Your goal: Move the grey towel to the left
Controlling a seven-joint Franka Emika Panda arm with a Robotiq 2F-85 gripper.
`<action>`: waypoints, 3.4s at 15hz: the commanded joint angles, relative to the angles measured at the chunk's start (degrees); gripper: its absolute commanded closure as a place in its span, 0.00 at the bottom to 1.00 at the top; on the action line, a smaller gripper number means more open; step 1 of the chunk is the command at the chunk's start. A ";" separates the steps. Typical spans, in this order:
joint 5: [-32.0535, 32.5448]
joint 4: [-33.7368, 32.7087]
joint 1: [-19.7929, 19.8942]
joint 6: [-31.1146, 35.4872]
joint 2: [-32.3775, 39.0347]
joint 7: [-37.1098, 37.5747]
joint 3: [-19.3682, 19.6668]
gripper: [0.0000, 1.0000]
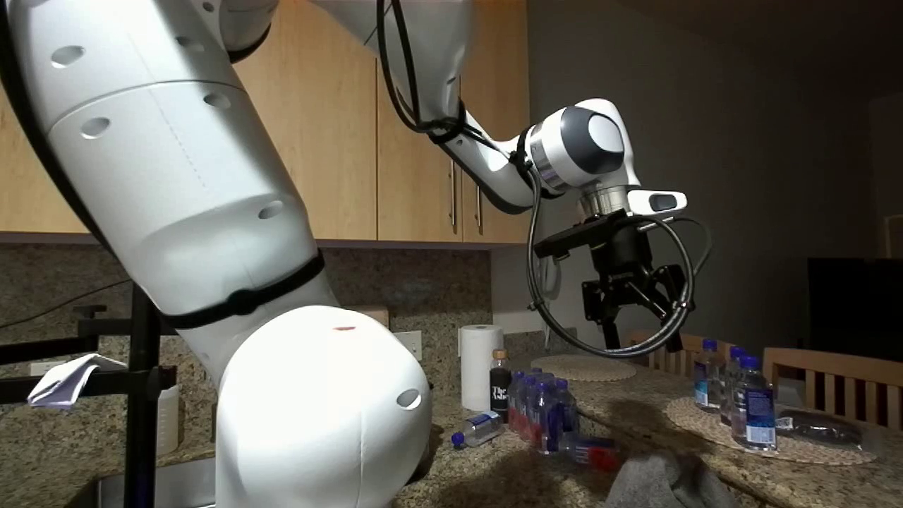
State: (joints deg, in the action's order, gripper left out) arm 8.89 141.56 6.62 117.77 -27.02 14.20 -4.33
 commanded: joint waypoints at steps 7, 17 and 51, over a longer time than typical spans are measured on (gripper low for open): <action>0.33 -0.12 -0.74 -0.19 0.04 0.25 0.67 0.00; -6.21 -2.04 -7.54 8.84 9.93 6.19 -4.49 0.00; 2.98 -10.43 -10.82 16.05 35.38 32.12 5.34 0.00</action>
State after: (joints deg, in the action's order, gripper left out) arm 13.33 129.68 -4.09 134.32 8.73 45.67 0.96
